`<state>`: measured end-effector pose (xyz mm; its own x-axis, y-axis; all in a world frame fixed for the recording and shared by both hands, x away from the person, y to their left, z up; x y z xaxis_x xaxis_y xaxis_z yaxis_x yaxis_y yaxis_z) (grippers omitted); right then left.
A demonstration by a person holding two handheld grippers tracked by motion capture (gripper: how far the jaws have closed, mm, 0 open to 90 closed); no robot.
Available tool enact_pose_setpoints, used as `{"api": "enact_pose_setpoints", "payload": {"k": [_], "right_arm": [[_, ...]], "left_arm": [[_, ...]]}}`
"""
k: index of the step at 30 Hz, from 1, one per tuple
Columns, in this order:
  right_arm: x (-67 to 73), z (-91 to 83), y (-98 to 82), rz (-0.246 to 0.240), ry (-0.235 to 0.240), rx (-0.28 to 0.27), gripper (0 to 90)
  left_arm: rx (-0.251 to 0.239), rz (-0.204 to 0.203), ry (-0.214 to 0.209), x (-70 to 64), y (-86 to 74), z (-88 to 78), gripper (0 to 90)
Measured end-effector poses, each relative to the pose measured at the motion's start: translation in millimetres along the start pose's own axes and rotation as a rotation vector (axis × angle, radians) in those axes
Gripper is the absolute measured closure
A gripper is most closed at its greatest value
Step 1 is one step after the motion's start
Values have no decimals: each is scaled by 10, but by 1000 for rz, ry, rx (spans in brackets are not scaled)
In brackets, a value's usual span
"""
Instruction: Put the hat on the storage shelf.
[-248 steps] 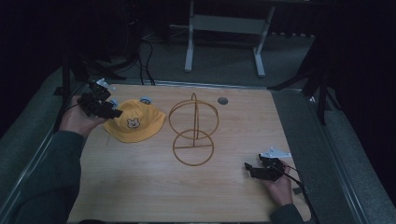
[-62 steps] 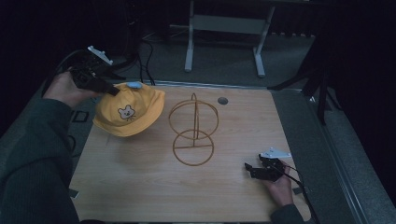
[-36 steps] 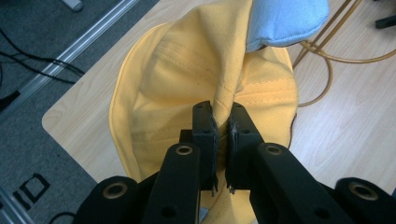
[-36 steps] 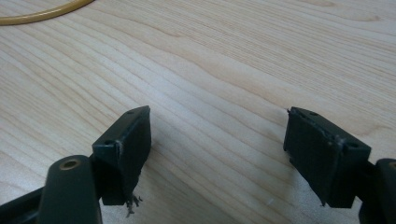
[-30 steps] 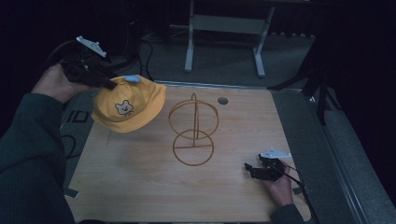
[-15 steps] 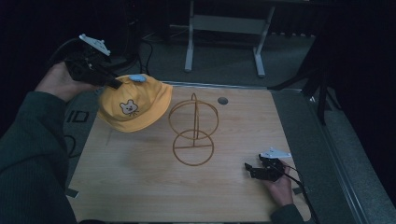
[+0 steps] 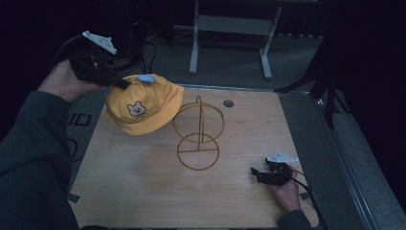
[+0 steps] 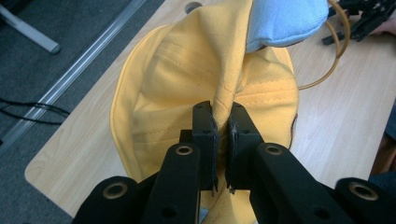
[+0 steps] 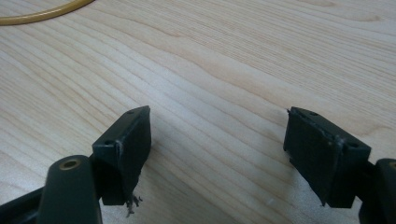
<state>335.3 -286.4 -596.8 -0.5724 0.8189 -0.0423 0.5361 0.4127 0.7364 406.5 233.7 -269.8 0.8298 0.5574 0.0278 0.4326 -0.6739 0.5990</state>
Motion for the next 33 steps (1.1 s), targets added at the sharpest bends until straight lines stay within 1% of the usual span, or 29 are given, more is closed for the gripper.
{"api": "enact_pose_setpoints", "payload": {"k": [4, 6, 7, 8, 10, 16, 17, 19, 22, 26, 27, 33], "right_arm": [[0, 0, 0, 0, 0, 0, 232], [0, 0, 0, 0, 0, 0, 232], [0, 0, 0, 0, 0, 0, 233], [0, 0, 0, 0, 0, 0, 232], [0, 0, 0, 0, 0, 0, 232], [1, -1, 0, 1, 0, 1, 232], [0, 0, 0, 1, 0, 0, 232], [0, 0, 0, 0, 0, 0, 232], [0, 0, 0, 0, 0, 1, 232], [0, 0, 0, 0, 0, 0, 232], [0, 0, 0, 0, 0, 1, 233], [-1, 0, 0, -1, 0, 1, 232]], "left_arm": [[-7, 11, -10, -27, 42, 9, 843], [-18, 8, -21, -46, 63, 20, 843], [-15, 16, -22, -47, 71, 19, 843], [-20, 12, -25, -58, 87, 32, 843], [-16, 23, -31, -66, 111, 42, 843], [-31, 36, -46, -111, 182, 75, 843], [-33, 44, -52, -131, 210, 92, 843], [-40, 49, -60, -145, 232, 113, 843], [-52, 48, -69, -162, 273, 155, 843], [-51, 56, -84, -191, 339, 208, 843], [-49, 64, -85, -199, 358, 222, 843], [-46, 73, -93, -273, 481, 303, 843]]}}
Point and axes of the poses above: each handheld gripper's, and its own axes: z roughly forward along the jaws, y roughly out of its top, x roughly to its left, the point moved 3 cm from there along z, roughly forward along the jaws, and after that the axes turned 3 degrees about -z, right-handed, at the moved point
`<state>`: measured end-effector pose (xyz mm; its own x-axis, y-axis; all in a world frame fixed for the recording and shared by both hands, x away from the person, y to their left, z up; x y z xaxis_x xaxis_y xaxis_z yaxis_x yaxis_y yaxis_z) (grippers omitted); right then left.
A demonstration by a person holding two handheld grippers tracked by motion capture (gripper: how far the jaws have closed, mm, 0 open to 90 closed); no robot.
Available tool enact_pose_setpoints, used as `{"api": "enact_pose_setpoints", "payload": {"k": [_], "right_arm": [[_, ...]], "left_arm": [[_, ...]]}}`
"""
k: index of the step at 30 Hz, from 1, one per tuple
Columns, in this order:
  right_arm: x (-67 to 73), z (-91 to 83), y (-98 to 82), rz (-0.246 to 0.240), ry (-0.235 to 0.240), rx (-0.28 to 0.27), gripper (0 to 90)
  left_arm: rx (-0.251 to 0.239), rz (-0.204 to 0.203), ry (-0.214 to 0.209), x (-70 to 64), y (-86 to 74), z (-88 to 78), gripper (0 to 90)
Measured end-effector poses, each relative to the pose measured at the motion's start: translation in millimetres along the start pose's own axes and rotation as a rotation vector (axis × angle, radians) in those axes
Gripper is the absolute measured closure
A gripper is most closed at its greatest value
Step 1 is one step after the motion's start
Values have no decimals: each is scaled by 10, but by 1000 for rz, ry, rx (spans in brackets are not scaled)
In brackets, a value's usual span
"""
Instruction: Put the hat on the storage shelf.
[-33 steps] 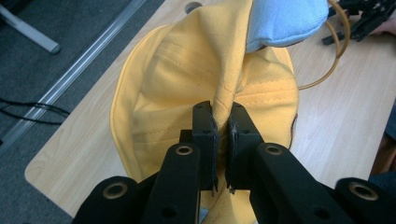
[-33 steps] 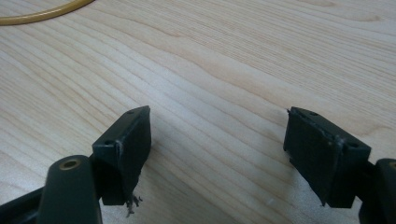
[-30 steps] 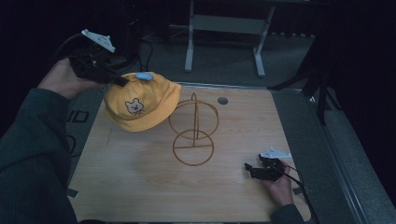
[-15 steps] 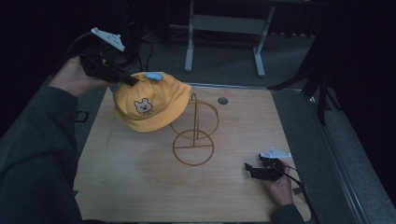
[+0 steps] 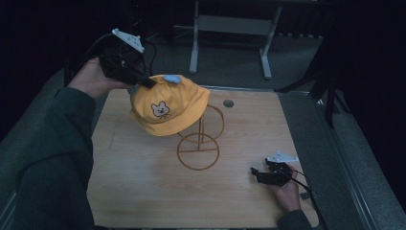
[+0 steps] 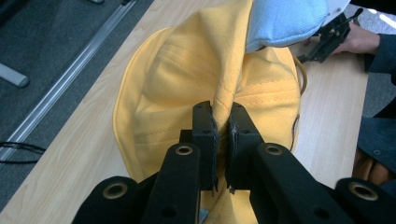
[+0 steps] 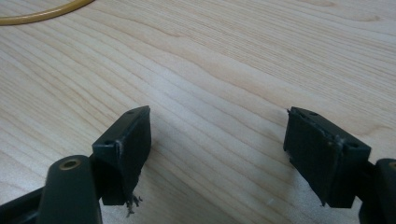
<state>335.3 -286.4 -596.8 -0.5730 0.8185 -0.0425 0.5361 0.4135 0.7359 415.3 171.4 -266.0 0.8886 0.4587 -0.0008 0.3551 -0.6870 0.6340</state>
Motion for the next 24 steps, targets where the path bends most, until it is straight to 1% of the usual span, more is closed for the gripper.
{"api": "enact_pose_setpoints", "payload": {"k": [2, 3, 7, 12, 18, 22, 23, 24], "right_arm": [[0, 0, 0, 0, 0, 0, 232], [0, 0, 0, 0, 0, 0, 232], [0, 0, 0, 0, 0, 0, 232], [-1, -1, 0, -1, 0, 1, 233], [-1, -1, 0, -1, 0, 1, 232], [-1, -1, 0, -2, 0, 1, 232], [-1, 0, 0, -1, 0, 0, 232], [-1, -1, 0, -1, 0, 1, 232]], "left_arm": [[5, 3, 1, -8, 20, 17, 843], [14, 7, 3, -20, 58, 42, 842], [11, 13, 0, -40, 112, 84, 842], [17, 13, -6, -70, 198, 188, 841], [25, 18, -24, -105, 267, 330, 840], [35, 25, -28, -135, 320, 418, 838], [35, 25, -28, -135, 320, 418, 836], [33, 24, -34, -158, 343, 470, 834]]}}
Point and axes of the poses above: each handheld gripper's, and its own axes: z roughly forward along the jaws, y roughly out of its top, x roughly to its left, the point moved 3 cm from there along z, roughly forward along the jaws, and after that the axes turned 3 degrees about -z, right-handed, at the moved point
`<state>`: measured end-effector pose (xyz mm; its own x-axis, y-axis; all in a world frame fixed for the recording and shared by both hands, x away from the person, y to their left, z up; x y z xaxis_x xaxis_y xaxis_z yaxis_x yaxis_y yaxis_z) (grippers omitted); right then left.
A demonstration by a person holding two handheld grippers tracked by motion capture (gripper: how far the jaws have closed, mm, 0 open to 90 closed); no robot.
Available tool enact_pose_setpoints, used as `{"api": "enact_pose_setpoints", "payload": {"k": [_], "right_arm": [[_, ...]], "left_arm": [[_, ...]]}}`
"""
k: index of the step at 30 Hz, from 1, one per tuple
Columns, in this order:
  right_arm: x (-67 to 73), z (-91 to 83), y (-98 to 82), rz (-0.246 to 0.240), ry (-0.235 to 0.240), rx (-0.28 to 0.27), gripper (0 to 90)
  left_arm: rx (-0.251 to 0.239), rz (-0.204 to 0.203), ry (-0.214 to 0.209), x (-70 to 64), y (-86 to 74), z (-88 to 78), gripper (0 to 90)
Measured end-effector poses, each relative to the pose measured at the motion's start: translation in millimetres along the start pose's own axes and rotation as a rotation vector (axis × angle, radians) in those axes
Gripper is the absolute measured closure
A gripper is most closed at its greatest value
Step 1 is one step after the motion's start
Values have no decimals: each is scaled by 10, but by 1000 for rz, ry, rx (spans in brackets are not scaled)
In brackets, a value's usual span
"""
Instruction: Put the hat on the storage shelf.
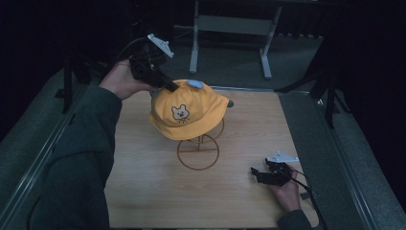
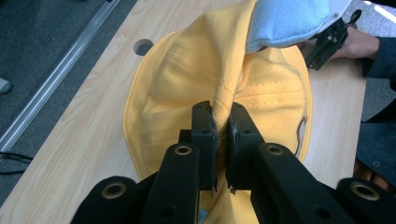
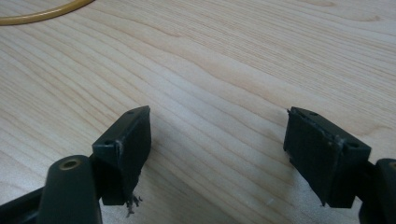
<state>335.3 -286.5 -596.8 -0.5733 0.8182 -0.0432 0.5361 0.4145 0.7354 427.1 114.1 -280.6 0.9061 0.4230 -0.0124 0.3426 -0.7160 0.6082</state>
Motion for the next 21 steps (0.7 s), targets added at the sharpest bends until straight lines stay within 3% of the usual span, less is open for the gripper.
{"api": "enact_pose_setpoints", "payload": {"k": [6, 12, 21], "right_arm": [[0, 1, 0, 1, -1, -1, 232], [0, 1, 1, 0, 0, -1, 232], [-1, 1, 0, -2, 0, -1, 232]], "left_arm": [[17, 10, -15, -43, 59, 159, 822], [0, 7, -34, -81, 129, 294, 809], [11, 53, -42, -198, 225, 488, 795]]}}
Point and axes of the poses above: each handheld gripper's, and its own axes: z roughly forward along the jaws, y roughly out of its top, x roughly to its left, the point moved 3 cm from there along z, roughly forward along the jaws, and after that the axes turned 3 degrees about -z, right-handed, at the moved point
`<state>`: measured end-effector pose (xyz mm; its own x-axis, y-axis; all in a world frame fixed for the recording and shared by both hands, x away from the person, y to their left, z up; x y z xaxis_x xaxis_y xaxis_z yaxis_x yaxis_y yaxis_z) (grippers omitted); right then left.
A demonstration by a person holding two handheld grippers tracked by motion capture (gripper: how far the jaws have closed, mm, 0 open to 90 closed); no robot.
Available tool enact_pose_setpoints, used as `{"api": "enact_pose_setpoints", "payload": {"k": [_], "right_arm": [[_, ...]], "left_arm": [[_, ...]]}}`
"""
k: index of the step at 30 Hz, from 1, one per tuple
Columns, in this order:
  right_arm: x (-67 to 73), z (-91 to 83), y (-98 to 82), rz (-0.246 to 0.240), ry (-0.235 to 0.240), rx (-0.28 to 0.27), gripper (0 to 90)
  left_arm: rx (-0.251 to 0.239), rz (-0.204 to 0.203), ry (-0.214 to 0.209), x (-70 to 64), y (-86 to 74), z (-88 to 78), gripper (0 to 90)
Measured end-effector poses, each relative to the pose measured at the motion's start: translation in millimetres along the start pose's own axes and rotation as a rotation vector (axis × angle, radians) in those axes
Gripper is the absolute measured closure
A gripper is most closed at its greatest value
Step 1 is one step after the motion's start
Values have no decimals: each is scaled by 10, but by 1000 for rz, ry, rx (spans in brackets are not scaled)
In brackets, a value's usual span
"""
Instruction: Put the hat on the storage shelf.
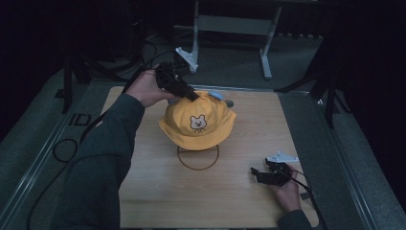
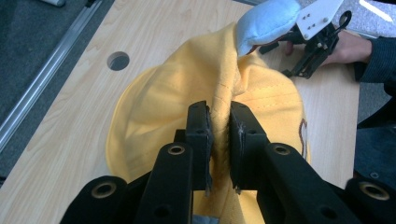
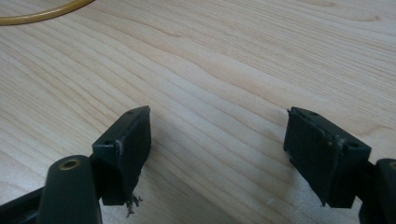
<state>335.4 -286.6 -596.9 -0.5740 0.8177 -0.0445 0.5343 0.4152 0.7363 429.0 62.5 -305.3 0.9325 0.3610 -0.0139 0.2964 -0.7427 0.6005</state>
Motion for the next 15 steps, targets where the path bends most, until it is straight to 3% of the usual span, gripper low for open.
{"api": "enact_pose_setpoints", "payload": {"k": [6, 15], "right_arm": [[2, -1, 0, 2, 0, 1, 232], [1, -1, -1, 1, 0, 2, 232]], "left_arm": [[35, 17, 2, -46, 22, 163, 785], [25, 0, 3, -50, 18, 224, 771]]}}
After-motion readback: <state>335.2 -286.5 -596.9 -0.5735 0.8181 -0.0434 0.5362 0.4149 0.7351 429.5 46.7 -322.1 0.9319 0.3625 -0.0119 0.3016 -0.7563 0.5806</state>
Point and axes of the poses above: each handheld gripper's, and its own axes: z roughly forward along the jaws, y roughly out of its top, x roughly to its left, the point moved 3 cm from there along z, roughly forward along the jaws, and after that the axes turned 3 degrees about -z, right-handed, at the moved point
